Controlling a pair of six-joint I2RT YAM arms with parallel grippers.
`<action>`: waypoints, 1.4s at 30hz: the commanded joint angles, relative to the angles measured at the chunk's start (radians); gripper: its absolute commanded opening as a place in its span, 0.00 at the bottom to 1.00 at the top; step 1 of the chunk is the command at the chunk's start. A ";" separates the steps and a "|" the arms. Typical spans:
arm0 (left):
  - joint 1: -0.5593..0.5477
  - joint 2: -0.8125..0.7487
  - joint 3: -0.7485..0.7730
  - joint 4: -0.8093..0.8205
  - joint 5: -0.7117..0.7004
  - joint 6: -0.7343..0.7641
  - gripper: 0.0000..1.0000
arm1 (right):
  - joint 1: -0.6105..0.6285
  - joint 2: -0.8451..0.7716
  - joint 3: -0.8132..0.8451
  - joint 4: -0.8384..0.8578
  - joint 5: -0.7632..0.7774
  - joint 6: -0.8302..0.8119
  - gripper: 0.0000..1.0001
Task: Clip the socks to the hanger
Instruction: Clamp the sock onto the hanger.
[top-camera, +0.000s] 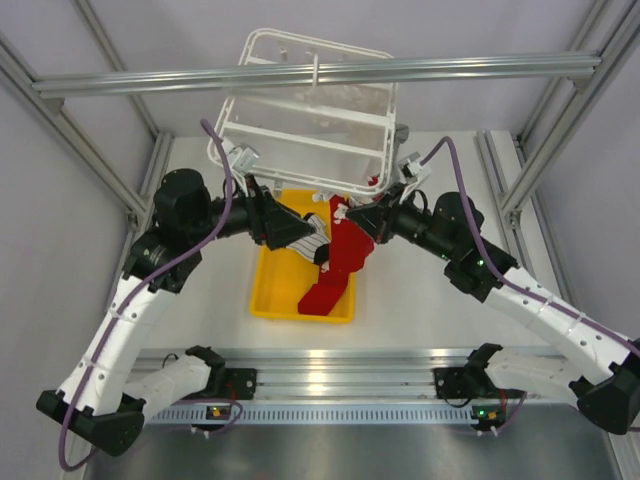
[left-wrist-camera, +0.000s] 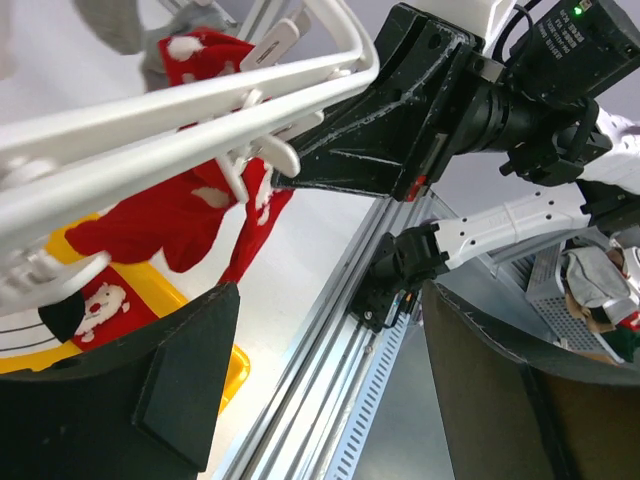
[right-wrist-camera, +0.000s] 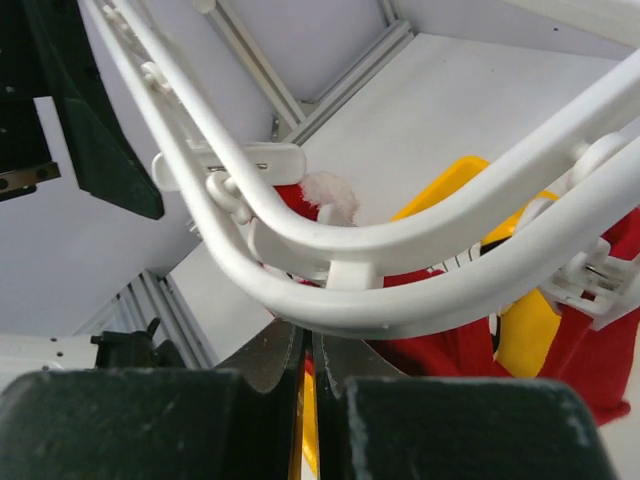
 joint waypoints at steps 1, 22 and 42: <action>0.015 -0.059 -0.008 -0.010 -0.050 -0.036 0.78 | -0.039 -0.008 -0.005 0.033 0.021 -0.047 0.00; 0.085 -0.179 -0.091 0.020 -0.236 0.029 0.59 | -0.128 -0.075 -0.020 -0.027 -0.074 -0.157 0.08; 0.083 -0.099 -0.091 0.221 -0.237 0.006 0.61 | -0.099 -0.164 -0.029 -0.002 -0.385 -0.191 0.35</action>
